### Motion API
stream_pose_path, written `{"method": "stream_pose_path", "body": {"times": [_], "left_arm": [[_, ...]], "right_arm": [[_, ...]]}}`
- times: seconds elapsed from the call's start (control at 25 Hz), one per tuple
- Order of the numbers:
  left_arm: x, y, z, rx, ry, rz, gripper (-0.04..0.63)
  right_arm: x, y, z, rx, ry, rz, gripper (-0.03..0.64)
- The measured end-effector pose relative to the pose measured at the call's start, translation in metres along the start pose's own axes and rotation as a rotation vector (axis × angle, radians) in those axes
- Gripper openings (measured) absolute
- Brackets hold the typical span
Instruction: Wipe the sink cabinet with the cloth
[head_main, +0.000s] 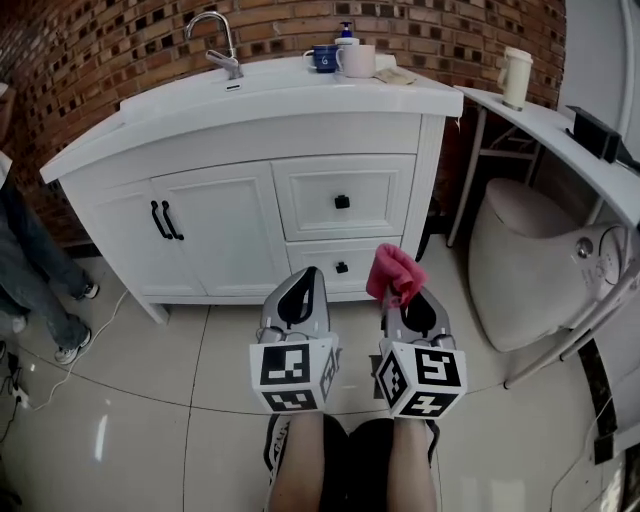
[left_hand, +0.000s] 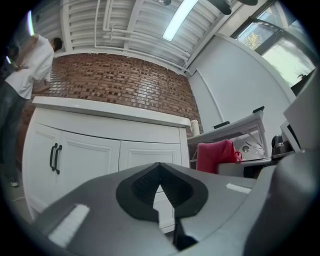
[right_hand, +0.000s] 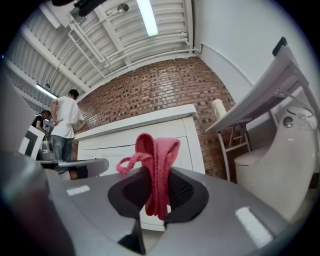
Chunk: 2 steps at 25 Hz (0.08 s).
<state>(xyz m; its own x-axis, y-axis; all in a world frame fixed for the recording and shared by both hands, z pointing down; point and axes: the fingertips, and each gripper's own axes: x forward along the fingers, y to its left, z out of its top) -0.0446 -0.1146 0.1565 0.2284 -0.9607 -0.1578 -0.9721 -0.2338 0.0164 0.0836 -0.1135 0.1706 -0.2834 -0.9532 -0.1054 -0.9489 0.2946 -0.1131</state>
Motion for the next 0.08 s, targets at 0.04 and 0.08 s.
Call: {"method": "stream_pose_path", "body": {"times": [0.04, 0.08], "left_arm": [[0.0004, -0.0008, -0.0003, -0.001, -0.002, -0.001, 0.015], [0.0003, -0.0015, -0.0011, -0.001, -0.003, -0.001, 0.015]], "right_arm": [[0.0014, 0.001, 0.0038, -0.013, -0.013, 0.001, 0.06], [0.0028, 0.0022, 0.0076, -0.026, -0.026, 0.003, 0.06]]}}
